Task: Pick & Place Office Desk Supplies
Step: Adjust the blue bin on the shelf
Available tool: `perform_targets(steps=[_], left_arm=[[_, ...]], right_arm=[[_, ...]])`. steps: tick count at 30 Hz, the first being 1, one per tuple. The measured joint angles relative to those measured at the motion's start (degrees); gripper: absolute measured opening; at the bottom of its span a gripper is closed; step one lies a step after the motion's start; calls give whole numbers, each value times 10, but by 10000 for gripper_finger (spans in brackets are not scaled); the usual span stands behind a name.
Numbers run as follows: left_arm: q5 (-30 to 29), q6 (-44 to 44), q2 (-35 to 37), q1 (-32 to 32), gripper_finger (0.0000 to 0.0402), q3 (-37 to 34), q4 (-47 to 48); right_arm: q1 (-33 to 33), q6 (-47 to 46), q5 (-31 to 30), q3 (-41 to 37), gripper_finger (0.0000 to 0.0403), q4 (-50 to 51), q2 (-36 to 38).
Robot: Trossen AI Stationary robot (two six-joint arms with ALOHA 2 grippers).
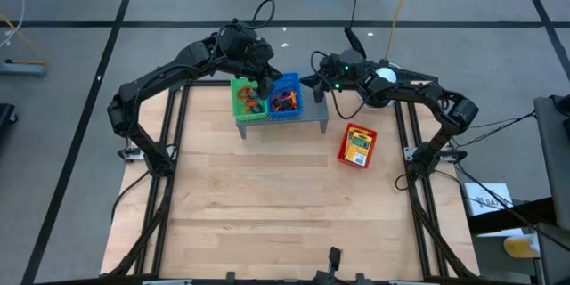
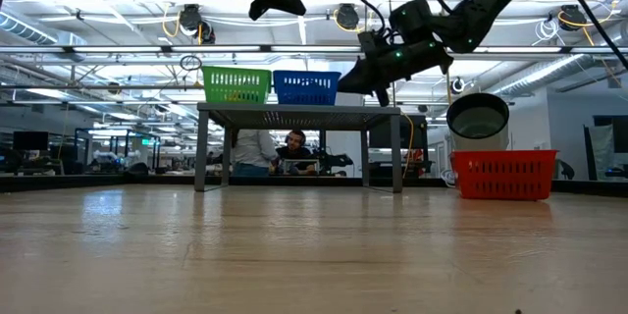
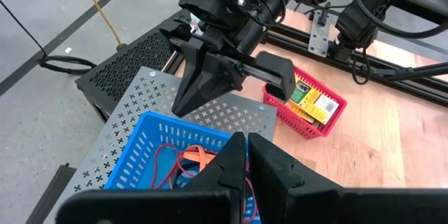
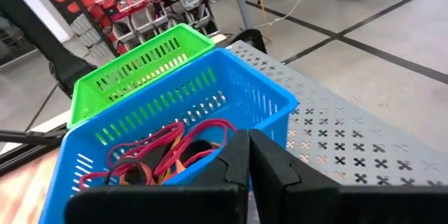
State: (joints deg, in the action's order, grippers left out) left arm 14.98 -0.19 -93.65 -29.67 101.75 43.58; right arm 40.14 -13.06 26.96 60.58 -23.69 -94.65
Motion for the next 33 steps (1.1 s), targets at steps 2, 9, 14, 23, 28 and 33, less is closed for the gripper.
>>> perform_targets(steps=[2,9,14,23,28,33], left_arm=[[0,0,0,0,26,0,1],[0,-3,0,0,26,0,2],[0,-10,0,0,26,0,3],[0,-10,0,0,26,0,4],[0,-10,0,0,26,0,4],[0,-10,0,0,26,0,4]], right_arm=[[0,-6,-8,0,0,5,0],[-5,-7,-25,0,0,12,-5],[-9,-17,15,-1,0,-7,-26],[-11,-47,-2,0,0,-58,-55],[-13,-65,-14,0,0,-64,-56],[-32,-88,-43,0,0,-64,-56]])
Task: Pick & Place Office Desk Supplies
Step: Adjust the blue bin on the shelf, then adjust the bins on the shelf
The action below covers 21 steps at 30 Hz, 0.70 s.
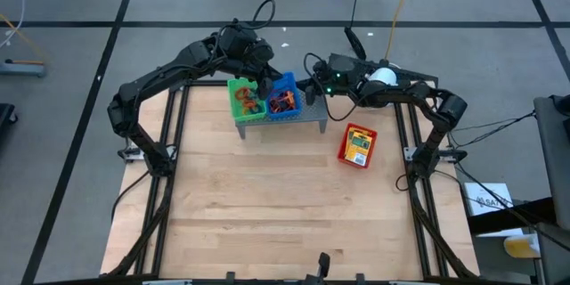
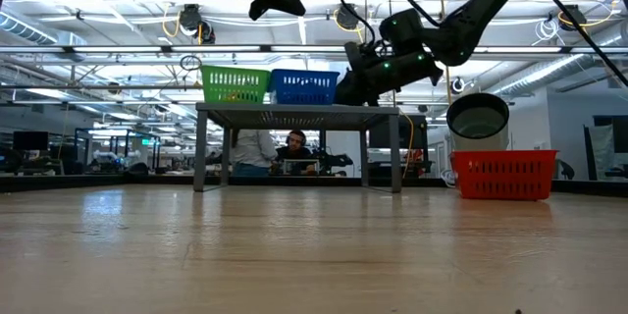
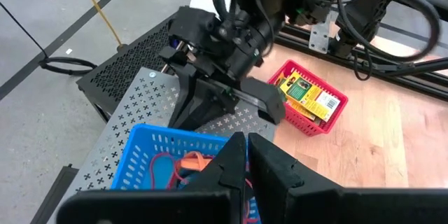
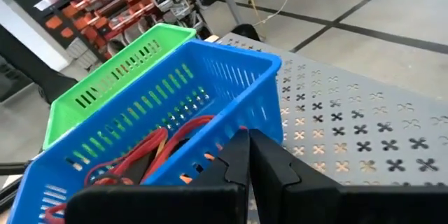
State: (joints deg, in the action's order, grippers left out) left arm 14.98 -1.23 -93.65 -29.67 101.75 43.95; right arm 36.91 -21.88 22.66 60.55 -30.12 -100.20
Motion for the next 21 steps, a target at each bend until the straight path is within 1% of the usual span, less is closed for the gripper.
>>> perform_targets(steps=[8,12,15,17,21], left_arm=[[0,0,0,0,26,0,0],[0,-4,0,0,26,0,-2],[-7,-8,0,0,26,0,-14],[-17,-29,0,0,26,0,-25],[-42,-103,0,0,26,0,-41]], right_arm=[[-37,6,-76,0,0,13,1],[-27,13,-95,1,0,31,1],[-15,31,-128,-1,0,51,14],[-11,59,-161,1,0,63,29],[-11,116,-203,0,0,144,76]])
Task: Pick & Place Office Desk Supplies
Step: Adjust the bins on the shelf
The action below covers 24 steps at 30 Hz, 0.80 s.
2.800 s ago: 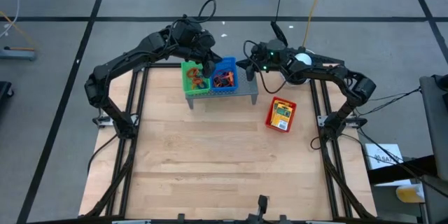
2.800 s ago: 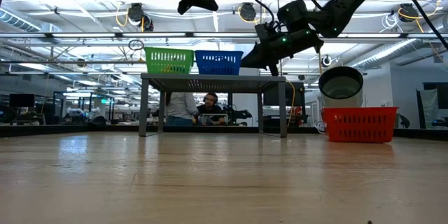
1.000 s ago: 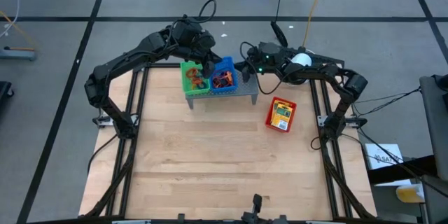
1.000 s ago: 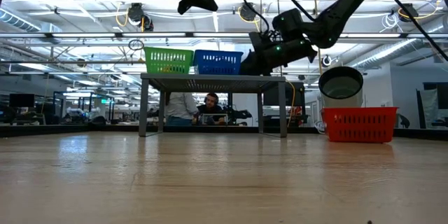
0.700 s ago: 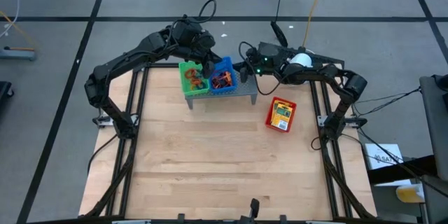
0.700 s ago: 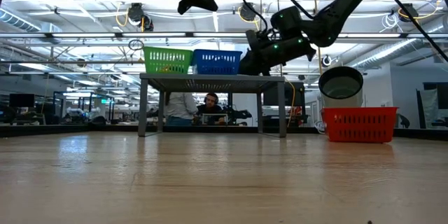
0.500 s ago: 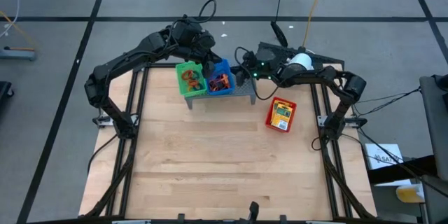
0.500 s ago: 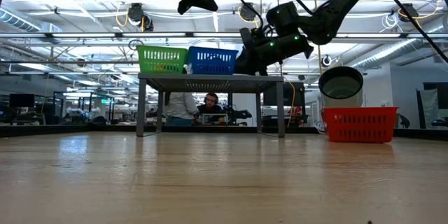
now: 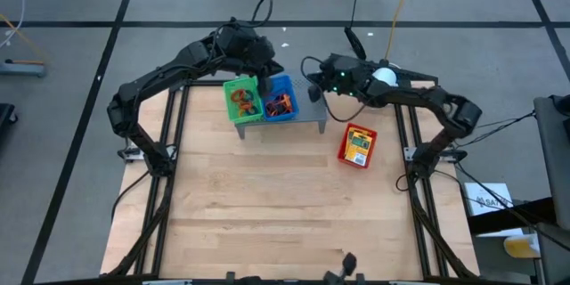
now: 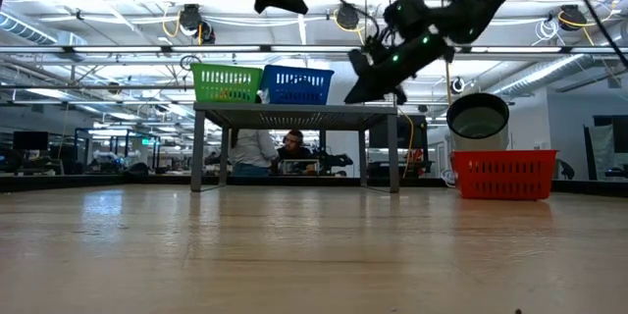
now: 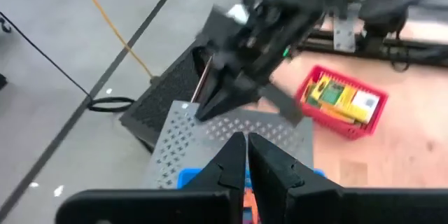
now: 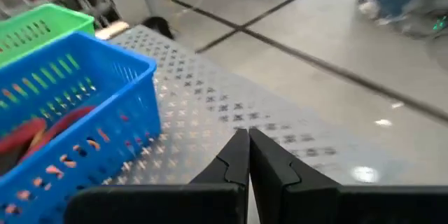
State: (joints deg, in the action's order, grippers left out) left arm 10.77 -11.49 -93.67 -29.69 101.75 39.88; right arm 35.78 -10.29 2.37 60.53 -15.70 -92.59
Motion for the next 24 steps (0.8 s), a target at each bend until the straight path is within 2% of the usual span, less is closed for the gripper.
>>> perform_targets(steps=[5,10,15,20,24], left_arm=[[-4,-64,13,12,26,0,34],[-12,-38,36,48,19,0,159],[-101,38,38,116,7,-1,303],[-221,97,39,169,4,-46,378],[-259,161,48,183,9,-98,435]], right_arm=[[-41,73,-53,0,0,129,83],[-102,106,-54,-29,0,224,169],[-179,81,-42,-92,0,241,241],[-238,8,21,-146,0,222,278],[-273,-18,56,-181,7,154,283]])
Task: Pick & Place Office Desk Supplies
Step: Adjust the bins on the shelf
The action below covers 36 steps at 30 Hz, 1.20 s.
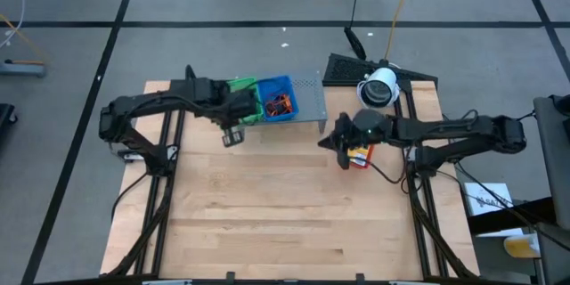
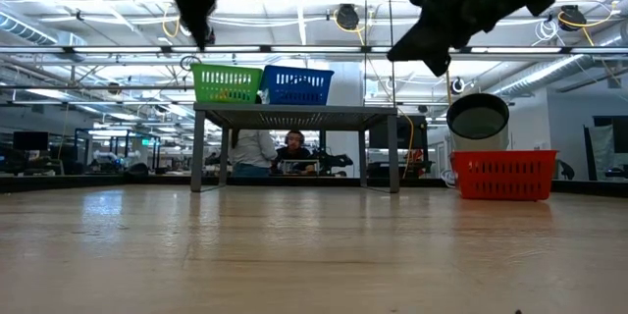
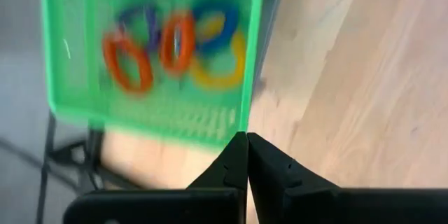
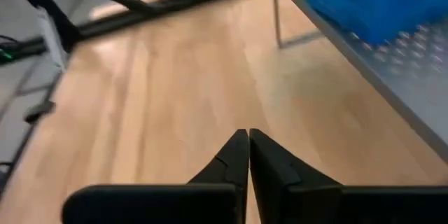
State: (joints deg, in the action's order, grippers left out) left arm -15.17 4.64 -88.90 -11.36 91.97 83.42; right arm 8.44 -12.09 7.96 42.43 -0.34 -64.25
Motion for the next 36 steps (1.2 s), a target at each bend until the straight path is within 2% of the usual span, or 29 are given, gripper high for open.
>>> perform_targets(steps=[2,7,11,14,18,20,22,24,30,34,36], left_arm=[[12,33,12,5,8,-28,18],[104,122,60,45,7,-88,19],[87,178,113,115,5,-148,-41],[24,216,161,174,5,-215,-121],[-99,243,227,242,14,-330,-253],[-167,243,255,260,9,-385,-331],[-219,239,281,273,4,-437,-370],[-280,261,305,275,6,-475,-382],[-466,407,391,260,16,-550,-366],[-526,519,442,213,4,-585,-346],[-532,528,456,179,8,-601,-343]], right_arm=[[-13,-3,10,-15,19,-37,0],[-26,-3,11,-38,56,-101,0],[-26,-6,9,-55,74,-132,0],[-26,-7,10,-61,78,-133,0],[-29,-23,10,-73,76,-134,0],[-29,-31,11,-82,74,-152,0],[-30,-43,11,-95,74,-181,0],[-29,-51,11,-106,74,-211,0],[-29,-47,11,-127,74,-252,0],[-29,-21,11,-127,73,-256,0],[-29,-4,11,-127,73,-266,0]])
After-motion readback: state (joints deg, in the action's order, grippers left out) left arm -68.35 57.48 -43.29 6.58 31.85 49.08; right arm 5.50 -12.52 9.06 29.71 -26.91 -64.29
